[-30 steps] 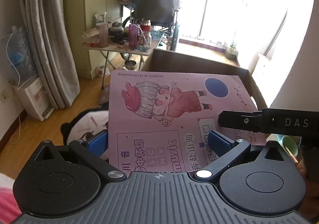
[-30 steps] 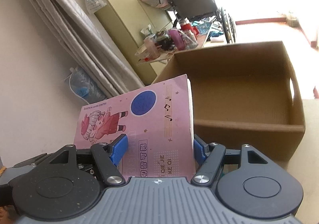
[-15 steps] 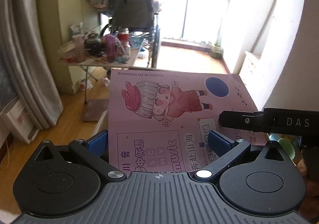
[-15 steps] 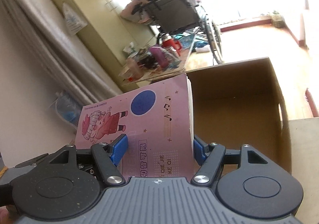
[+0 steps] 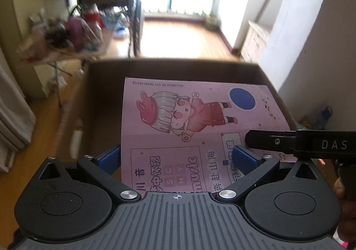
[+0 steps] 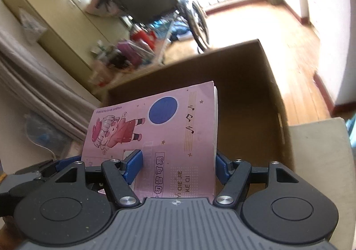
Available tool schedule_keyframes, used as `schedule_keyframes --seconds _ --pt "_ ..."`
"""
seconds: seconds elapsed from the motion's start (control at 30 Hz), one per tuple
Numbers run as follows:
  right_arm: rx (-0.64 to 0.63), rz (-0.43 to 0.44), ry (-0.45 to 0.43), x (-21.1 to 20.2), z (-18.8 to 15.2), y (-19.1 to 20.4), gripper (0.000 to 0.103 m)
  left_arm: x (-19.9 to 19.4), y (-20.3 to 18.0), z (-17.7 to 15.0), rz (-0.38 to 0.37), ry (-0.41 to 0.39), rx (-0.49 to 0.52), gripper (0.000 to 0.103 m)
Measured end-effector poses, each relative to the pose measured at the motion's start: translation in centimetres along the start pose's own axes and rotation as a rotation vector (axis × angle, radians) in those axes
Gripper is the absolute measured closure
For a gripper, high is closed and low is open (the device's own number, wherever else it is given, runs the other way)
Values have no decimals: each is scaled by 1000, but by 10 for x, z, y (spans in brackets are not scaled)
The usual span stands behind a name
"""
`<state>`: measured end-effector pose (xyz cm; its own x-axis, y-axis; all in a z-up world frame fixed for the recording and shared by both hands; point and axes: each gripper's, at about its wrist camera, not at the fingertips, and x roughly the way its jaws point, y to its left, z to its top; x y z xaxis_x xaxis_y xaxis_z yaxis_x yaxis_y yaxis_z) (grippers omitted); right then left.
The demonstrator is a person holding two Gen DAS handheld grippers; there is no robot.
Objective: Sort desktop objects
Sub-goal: 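Lower the booklet into the box and open the left gripper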
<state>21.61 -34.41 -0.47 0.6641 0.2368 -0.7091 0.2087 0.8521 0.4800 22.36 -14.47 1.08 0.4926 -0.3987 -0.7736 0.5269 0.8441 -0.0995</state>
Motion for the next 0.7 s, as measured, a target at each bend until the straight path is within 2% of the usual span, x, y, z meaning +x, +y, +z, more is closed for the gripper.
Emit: schedule_keyframes --seconds 0.23,0.4,0.5,0.6,0.7 --pt "-24 -88 54 13 6 -15 32 42 13 0 -131 182 -77 0" --pt "-59 -108 12 3 9 -12 23 53 10 0 -89 214 -37 0" --pt "-63 -93 4 -10 13 -16 23 54 9 -2 -97 240 -42 0" --pt "-67 -29 76 -15 18 -20 23 59 12 3 -90 274 -40 0" --pt "4 71 246 -5 22 -29 25 70 14 12 -83 320 -37 0"
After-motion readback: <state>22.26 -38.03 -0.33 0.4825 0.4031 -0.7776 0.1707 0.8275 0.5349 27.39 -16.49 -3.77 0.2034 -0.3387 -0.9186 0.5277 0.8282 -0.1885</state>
